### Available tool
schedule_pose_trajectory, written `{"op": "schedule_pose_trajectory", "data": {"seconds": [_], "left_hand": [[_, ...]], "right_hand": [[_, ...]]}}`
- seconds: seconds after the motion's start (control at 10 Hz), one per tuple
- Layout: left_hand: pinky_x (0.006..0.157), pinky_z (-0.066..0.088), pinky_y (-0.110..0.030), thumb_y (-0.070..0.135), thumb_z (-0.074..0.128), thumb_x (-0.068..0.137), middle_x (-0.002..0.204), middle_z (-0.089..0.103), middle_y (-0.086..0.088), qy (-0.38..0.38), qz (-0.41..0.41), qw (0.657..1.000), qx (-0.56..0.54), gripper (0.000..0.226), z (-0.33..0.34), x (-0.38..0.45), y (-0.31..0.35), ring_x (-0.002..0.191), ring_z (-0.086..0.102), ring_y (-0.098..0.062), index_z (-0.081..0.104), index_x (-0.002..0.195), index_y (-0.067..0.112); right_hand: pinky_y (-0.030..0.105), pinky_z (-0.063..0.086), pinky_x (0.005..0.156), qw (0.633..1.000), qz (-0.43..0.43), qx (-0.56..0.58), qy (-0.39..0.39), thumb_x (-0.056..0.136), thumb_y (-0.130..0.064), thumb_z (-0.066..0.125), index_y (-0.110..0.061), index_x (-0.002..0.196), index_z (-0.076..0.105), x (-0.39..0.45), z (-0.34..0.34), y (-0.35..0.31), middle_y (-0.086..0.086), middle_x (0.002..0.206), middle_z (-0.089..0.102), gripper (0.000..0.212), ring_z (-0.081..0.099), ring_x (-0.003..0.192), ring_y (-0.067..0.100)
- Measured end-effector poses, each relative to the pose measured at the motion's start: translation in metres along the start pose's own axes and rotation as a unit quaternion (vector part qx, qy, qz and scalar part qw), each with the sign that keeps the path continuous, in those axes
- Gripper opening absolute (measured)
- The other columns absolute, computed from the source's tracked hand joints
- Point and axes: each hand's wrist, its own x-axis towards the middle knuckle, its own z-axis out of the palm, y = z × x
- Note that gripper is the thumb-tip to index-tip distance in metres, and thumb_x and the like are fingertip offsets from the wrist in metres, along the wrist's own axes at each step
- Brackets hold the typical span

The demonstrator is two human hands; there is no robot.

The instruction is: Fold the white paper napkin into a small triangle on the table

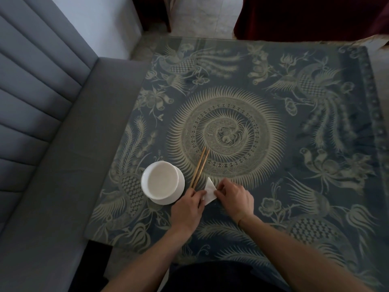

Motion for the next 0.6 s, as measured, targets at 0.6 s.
{"op": "schedule_pose_trajectory", "data": {"seconds": [0.6], "left_hand": [[0.065, 0.051, -0.033, 0.039, 0.058, 0.094, 0.107, 0.062, 0.005, -0.013, 0.004, 1.0, -0.019, 0.028, -0.003, 0.006, -0.001, 0.085, 0.063, -0.018, 0.064, 0.116, 0.024]], "right_hand": [[0.033, 0.051, 0.064, 0.999, -0.003, 0.043, 0.02, 0.086, -0.041, 0.064, -0.03, 0.094, 0.063, -0.001, -0.027, 0.021, -0.012, 0.087, 0.066, 0.013, 0.062, 0.081, 0.013]]}}
